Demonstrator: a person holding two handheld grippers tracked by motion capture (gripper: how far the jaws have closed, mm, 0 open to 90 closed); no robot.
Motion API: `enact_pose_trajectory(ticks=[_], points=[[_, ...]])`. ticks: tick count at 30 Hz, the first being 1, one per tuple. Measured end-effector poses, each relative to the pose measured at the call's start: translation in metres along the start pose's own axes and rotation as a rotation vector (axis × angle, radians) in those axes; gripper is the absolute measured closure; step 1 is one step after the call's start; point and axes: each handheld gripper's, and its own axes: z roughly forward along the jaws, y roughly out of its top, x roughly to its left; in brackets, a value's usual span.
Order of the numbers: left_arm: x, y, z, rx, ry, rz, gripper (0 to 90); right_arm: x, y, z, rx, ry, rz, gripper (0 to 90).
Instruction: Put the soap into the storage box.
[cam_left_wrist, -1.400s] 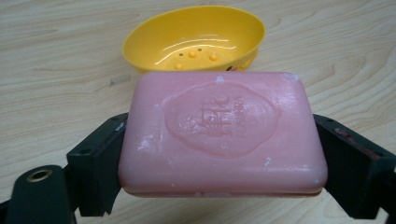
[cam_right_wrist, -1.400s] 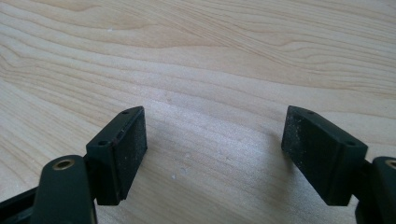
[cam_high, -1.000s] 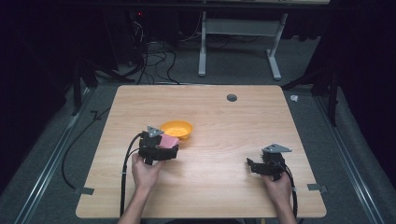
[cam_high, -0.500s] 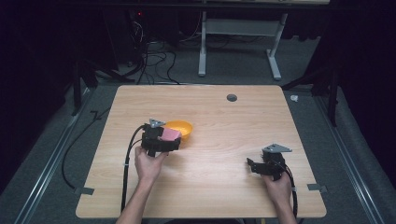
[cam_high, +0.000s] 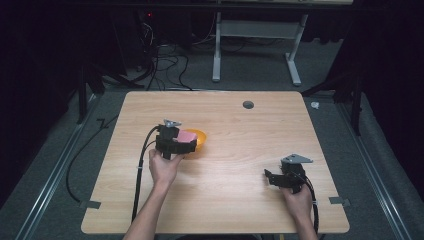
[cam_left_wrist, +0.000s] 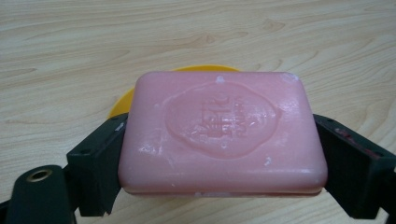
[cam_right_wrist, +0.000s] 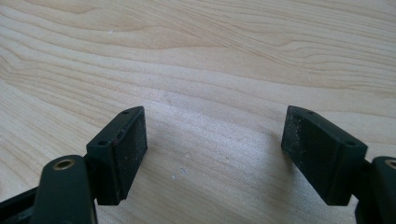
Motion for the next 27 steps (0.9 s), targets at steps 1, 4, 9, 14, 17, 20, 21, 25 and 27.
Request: enact_pose_trajectory(ticks=[1,4,9,14,17,20,21,25,27], points=[[0.0,0.002,0.002,0.001,0.005,-0.001,13.5,0.0,0.0,0.0,0.001,0.0,0.003,22.9],[0.0,0.005,0.005,0.006,0.015,-0.002,13.5,0.0,0.0,0.0,0.0,0.001,0.002,22.9],[-0.001,0.008,0.011,0.008,0.023,-0.005,13.5,0.0,0.0,0.0,0.0,0.001,0.003,22.9],[0.0,0.008,0.019,0.014,0.033,-0.024,13.5,0.0,0.0,0.0,0.0,0.002,0.003,22.9],[0.0,0.008,0.022,0.011,0.044,-0.03,13.5,0.0,0.0,0.0,0.0,0.002,0.003,22.9],[0.0,0.008,0.026,0.016,0.053,-0.032,13.5,0.0,0.0,0.0,0.0,0.002,0.003,22.9],[0.001,0.008,0.028,0.019,0.058,-0.031,13.5,0.0,0.0,0.0,0.0,0.002,0.003,22.9],[0.001,0.007,0.032,0.028,0.069,-0.03,13.5,0.0,0.0,0.0,0.0,0.002,0.002,22.9],[0.0,0.006,0.034,0.034,0.066,-0.029,13.5,0.0,0.0,0.0,0.0,0.002,0.002,22.9]])
